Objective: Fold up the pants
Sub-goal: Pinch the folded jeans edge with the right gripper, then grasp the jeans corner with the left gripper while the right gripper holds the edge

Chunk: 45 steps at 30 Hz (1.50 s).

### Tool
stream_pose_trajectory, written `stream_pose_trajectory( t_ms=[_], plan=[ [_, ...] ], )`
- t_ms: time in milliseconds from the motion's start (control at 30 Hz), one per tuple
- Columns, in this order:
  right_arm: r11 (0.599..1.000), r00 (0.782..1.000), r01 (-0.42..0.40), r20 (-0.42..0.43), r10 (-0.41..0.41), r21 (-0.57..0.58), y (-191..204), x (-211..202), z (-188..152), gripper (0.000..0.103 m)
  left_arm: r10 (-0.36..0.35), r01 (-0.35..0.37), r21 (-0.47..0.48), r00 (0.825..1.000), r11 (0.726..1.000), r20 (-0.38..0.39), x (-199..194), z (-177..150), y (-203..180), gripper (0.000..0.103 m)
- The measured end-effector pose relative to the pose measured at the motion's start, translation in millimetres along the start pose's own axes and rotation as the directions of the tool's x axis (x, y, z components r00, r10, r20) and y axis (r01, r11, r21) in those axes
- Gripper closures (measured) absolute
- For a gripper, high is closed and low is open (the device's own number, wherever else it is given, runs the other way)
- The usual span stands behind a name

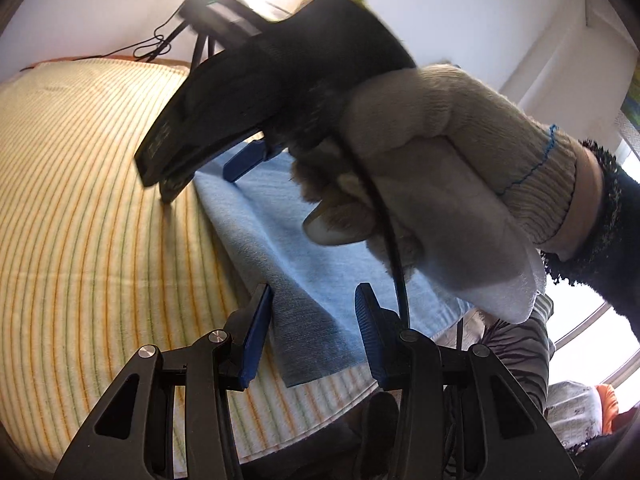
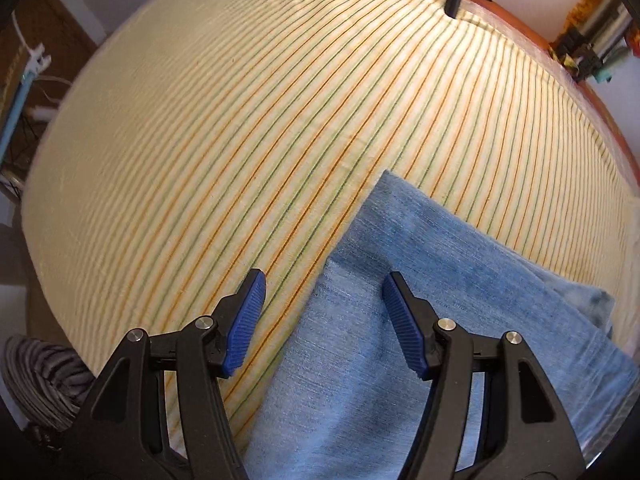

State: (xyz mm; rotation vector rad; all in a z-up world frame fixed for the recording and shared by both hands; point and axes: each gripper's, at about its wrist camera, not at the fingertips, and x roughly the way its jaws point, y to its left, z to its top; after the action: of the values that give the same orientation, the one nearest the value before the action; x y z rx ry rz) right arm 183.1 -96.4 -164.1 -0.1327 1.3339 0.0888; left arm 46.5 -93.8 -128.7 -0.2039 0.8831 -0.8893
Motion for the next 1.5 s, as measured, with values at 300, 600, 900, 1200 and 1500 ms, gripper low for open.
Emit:
stream_pose_trajectory(
  t_ms=[300, 600, 900, 1200, 1500],
  plan=[
    [1.000, 0.999, -0.004, 0.041, 0.004, 0.006, -17, -7, -6, 0.090, 0.056, -0.056, -0.038, 0.998, 0.998, 0.000, -6, -3, -7, 0.060],
    [0.964, 0.958, -0.234, 0.198, 0.207, 0.124, -70, -38, -34, 0.097, 0.118, -0.123, -0.112, 0.992, 0.986, -0.052, 10, -13, -9, 0.051],
    [0.939, 0.931, -0.303, 0.259, 0.256, 0.160, -94, -55, -51, 0.097, 0.111, -0.107, -0.065, 0.992, 0.992, 0.058, 10, -7, -37, 0.081],
    [0.960, 0.952, -0.263, 0.185, 0.244, 0.090, -84, -52, -36, 0.054, 0.134, -0.139, 0.048, 0.986, 0.989, 0.096, 13, -9, -74, 0.081],
    [0.981, 0.973, -0.190, 0.138, 0.183, 0.042, -77, -50, -40, 0.091, 0.129, -0.136, 0.071, 0.987, 0.988, 0.097, 28, 6, -84, 0.081]
  ],
)
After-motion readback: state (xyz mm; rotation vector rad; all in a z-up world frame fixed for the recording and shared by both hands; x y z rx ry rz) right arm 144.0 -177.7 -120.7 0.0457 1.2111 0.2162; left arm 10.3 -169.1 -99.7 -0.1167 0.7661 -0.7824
